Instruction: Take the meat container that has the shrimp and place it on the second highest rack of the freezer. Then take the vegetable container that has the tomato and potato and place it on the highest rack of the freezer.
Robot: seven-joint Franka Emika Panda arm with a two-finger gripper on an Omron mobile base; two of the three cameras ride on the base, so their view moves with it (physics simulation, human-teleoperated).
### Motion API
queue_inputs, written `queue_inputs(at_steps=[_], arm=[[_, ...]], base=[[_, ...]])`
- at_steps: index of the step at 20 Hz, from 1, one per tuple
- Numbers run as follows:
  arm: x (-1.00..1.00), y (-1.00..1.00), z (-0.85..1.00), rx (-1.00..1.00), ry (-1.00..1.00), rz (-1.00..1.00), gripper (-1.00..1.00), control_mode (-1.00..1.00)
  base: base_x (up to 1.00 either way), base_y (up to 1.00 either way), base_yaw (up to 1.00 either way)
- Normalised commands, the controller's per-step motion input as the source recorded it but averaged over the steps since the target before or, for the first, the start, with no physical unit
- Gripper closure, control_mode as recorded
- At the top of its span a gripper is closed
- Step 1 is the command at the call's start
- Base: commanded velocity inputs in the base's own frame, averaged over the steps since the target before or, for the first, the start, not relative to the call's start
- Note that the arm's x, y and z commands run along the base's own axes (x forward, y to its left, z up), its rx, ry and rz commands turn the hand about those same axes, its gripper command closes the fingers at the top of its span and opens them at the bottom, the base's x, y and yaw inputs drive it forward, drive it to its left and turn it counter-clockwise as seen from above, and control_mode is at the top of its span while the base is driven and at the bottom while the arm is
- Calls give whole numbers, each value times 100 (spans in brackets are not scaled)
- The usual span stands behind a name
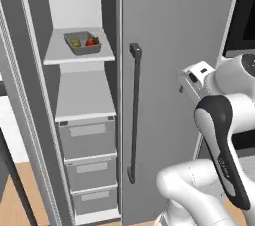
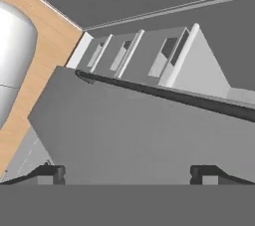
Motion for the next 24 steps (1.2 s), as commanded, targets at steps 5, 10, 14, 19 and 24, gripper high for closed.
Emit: queue_inputs(at_steps=[5,10,14,19,24], arm=[[0,0,0,0,0,0,-100,100],[0,0,0,0,0,0,-100,100],[0,0,0,0,0,0,-100,100],[0,0,0,0,0,0,-100,100],[0,0,0,0,0,0,-100,100]], base=[[13,-100,0],[5,-100,0],[0,-100,0],[6,-100,-1],[14,-100,-2]])
